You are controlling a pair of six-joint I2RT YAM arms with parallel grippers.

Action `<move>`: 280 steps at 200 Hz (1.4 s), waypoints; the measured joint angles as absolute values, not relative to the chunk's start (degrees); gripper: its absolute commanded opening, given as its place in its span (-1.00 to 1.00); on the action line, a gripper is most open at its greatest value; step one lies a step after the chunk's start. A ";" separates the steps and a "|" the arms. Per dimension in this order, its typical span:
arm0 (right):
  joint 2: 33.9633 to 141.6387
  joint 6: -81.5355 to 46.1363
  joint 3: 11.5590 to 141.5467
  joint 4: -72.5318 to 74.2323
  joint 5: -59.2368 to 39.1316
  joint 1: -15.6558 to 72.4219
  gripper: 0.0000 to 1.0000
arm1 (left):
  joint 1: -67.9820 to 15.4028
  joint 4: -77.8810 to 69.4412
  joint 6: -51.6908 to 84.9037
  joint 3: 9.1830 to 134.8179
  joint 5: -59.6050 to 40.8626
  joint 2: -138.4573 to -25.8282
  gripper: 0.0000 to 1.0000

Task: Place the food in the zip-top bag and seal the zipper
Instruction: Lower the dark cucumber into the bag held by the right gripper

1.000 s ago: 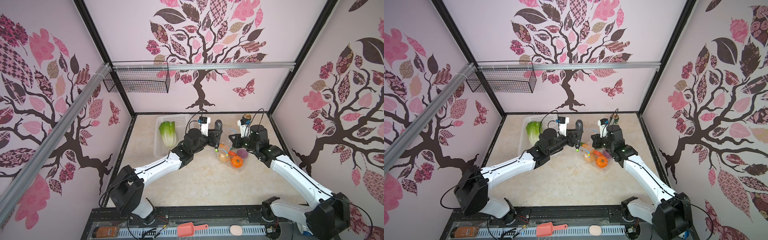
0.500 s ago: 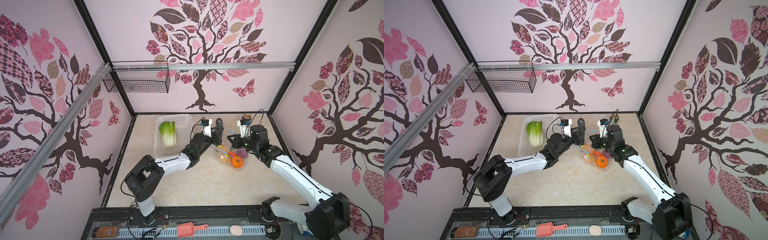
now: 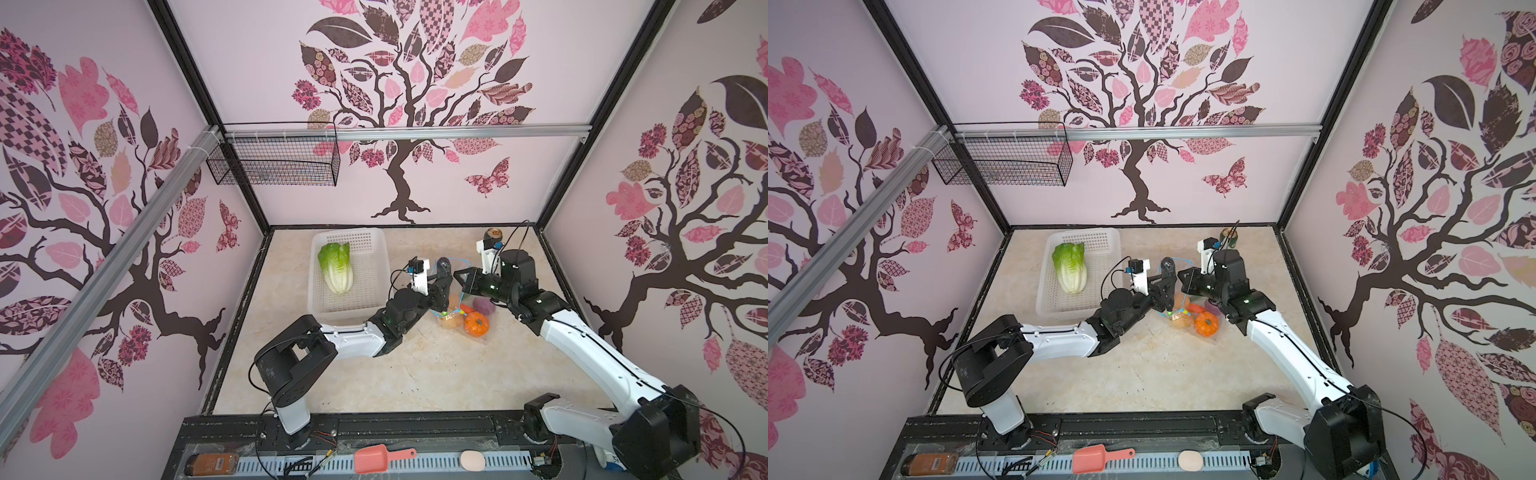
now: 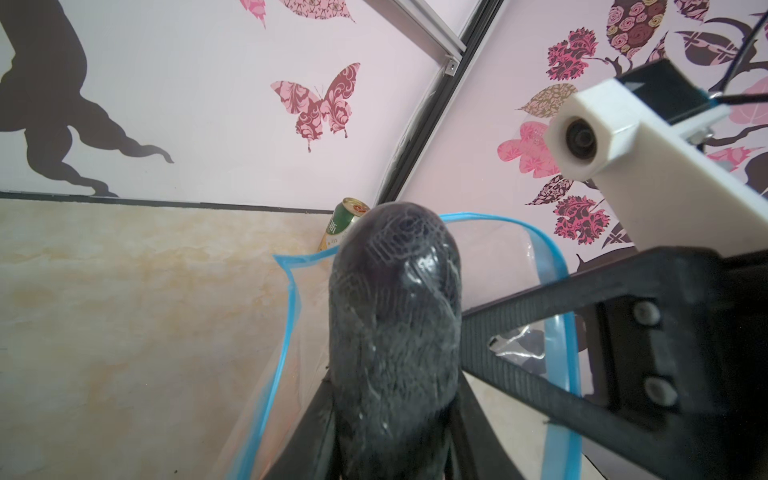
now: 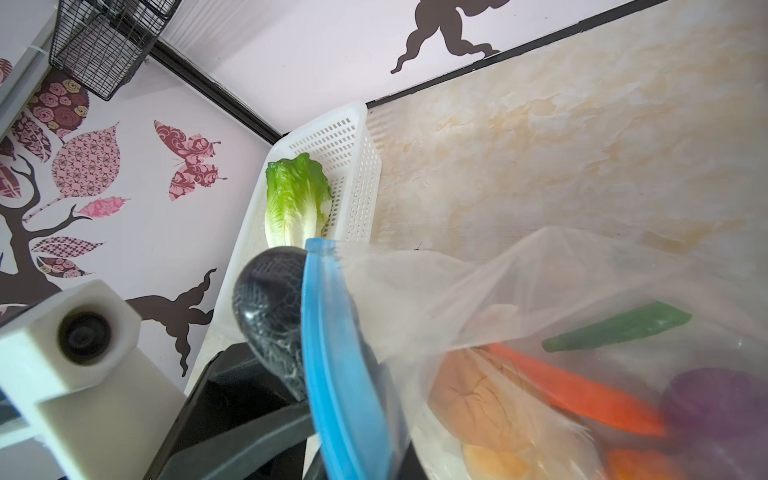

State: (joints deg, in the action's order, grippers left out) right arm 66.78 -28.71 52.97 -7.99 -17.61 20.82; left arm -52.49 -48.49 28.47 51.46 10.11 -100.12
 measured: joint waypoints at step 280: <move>66.67 -24.03 52.99 -8.73 -16.93 20.71 -1.00 | -44.25 -4.25 38.37 60.80 -0.32 -89.69 -0.06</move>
